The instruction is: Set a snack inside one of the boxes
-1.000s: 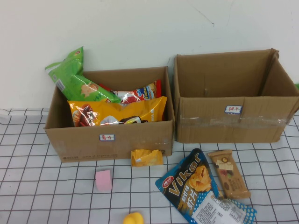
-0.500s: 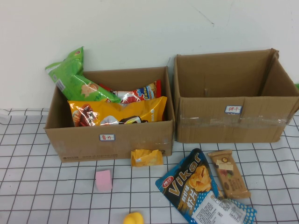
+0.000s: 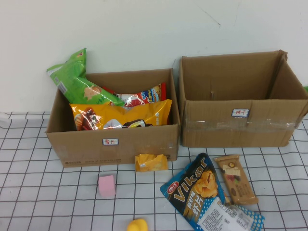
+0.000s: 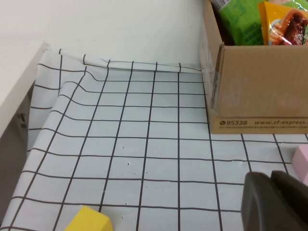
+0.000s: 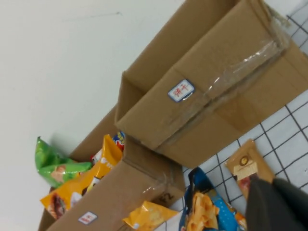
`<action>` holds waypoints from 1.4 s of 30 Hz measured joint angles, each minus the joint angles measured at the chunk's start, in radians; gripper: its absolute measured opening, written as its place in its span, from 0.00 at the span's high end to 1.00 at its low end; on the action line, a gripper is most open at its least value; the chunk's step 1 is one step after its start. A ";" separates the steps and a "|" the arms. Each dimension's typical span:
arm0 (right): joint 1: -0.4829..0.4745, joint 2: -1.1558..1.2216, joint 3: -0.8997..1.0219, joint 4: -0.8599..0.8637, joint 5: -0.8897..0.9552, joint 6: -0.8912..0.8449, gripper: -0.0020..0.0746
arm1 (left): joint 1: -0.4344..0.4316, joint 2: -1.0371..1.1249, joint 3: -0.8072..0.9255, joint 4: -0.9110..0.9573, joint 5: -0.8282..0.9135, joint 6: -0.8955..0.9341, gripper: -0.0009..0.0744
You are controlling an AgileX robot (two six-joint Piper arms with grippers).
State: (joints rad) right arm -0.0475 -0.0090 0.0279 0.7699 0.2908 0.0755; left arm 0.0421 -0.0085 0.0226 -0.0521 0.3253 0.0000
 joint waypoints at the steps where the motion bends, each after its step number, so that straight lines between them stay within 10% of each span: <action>1: 0.000 0.000 0.000 0.005 0.000 -0.012 0.97 | 0.000 0.000 0.000 0.000 0.000 0.000 0.99; 14: 0.000 0.067 -0.261 -0.007 0.302 -0.498 0.98 | 0.000 0.000 0.000 0.000 0.000 0.000 0.99; 29: 0.018 0.804 -0.764 -0.273 0.763 -0.837 0.98 | 0.000 0.000 0.000 0.000 0.000 0.000 0.99; 42: 0.446 1.364 -0.922 -0.554 0.603 -0.566 0.98 | 0.000 0.000 0.000 0.000 0.000 0.000 0.99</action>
State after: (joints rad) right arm 0.3987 1.3554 -0.8937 0.2159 0.8937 -0.4902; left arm 0.0421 -0.0085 0.0226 -0.0521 0.3253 0.0000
